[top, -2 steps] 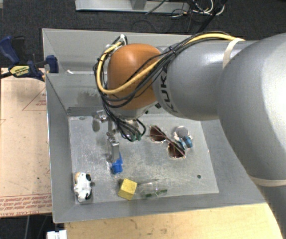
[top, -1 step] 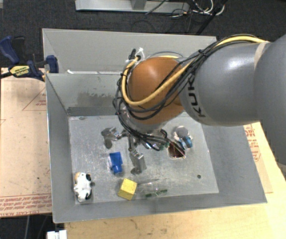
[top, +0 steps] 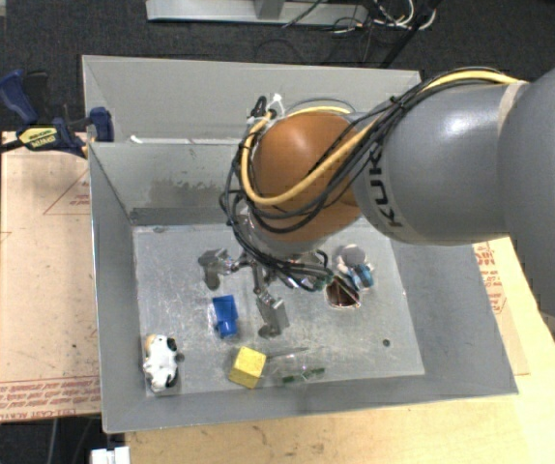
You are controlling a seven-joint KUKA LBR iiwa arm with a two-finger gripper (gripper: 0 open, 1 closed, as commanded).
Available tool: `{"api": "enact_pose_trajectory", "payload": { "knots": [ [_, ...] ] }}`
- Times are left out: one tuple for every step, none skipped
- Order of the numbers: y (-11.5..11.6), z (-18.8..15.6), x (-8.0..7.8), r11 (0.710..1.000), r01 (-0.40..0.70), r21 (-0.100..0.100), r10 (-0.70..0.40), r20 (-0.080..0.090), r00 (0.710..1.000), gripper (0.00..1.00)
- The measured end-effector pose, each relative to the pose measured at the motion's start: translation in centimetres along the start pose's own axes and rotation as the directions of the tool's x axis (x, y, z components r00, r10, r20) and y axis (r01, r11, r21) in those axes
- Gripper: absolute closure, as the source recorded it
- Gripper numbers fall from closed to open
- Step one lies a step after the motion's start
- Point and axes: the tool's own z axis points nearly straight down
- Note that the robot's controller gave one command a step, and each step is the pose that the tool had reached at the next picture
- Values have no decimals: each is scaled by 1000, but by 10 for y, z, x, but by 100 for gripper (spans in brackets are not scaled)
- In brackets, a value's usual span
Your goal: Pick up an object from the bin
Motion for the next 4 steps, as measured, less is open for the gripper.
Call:
{"api": "enact_pose_trajectory", "payload": {
  "knots": [
    [-3, 48, -11, 952, 305, 1, -305, 1, 952, 0],
    [-7, 59, -11, 963, 269, -1, -269, 2, 963, 100],
    [-7, 60, -11, 963, 268, -1, -268, 1, 963, 100],
    [-6, 56, -10, 963, 268, -4, -268, -2, 963, 100]
  ]
}}
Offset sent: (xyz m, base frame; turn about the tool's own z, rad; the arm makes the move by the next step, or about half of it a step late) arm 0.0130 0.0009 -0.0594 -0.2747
